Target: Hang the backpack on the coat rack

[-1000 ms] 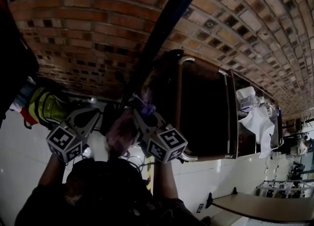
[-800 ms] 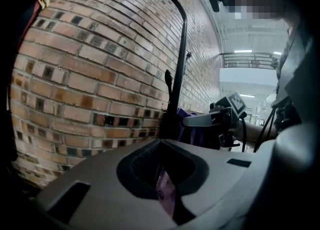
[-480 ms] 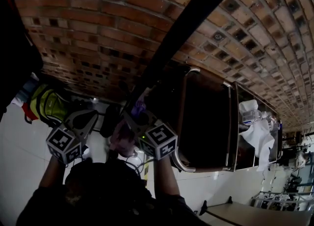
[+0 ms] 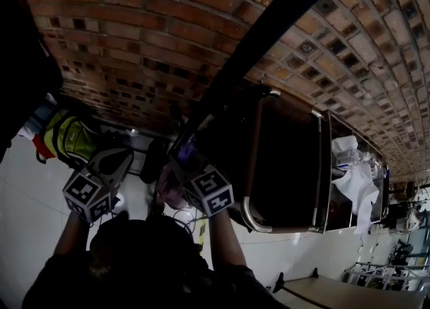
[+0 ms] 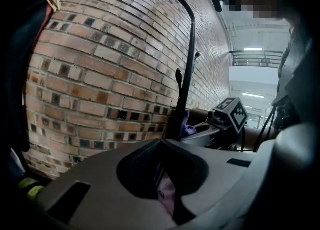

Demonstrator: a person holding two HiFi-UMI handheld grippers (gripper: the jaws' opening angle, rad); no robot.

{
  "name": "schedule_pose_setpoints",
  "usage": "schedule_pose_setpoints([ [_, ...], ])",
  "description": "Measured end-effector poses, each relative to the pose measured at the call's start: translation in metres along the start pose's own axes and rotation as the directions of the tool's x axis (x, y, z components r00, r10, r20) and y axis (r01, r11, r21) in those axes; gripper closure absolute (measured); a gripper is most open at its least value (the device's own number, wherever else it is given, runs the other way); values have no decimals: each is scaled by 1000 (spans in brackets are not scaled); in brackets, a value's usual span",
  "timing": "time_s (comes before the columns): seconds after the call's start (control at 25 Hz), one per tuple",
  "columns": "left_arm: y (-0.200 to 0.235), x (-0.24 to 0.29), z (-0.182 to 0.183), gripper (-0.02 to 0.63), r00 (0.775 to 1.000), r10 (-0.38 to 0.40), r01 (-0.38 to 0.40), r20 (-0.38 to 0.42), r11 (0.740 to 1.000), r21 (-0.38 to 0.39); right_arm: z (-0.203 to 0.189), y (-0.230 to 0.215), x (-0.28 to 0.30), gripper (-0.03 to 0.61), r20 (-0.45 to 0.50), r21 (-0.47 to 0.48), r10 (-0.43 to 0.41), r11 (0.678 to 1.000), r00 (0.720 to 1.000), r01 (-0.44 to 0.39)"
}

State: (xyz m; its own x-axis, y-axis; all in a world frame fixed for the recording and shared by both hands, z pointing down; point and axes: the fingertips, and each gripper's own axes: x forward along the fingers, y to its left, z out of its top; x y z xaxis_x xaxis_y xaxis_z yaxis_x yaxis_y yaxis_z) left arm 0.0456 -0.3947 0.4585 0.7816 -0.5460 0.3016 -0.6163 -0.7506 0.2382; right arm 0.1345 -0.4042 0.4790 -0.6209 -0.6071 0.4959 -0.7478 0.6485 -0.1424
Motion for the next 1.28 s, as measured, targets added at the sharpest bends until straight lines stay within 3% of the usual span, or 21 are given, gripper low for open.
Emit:
schedule_pose_setpoints([
  [0.36,-8,-12,-12,588,1000,-23,23,-22,1000,12,-19,-2,2,572,80,126,-70,990,994,59],
  [0.52,-16,-19,-22,588,998,-45,45,-33,999,1,-26,-7,-1,563,109,158,-147,979,983,129],
  [1.08,-33,-67,-46,588,995,-97,98,-40,995,29,-65,-9,-18,397,130,170,-419,902,898,396],
  [1.28,-32,-93,-46,588,995,-99,99,-23,995,31,-70,8,-47,383,159,234,-489,862,858,449],
])
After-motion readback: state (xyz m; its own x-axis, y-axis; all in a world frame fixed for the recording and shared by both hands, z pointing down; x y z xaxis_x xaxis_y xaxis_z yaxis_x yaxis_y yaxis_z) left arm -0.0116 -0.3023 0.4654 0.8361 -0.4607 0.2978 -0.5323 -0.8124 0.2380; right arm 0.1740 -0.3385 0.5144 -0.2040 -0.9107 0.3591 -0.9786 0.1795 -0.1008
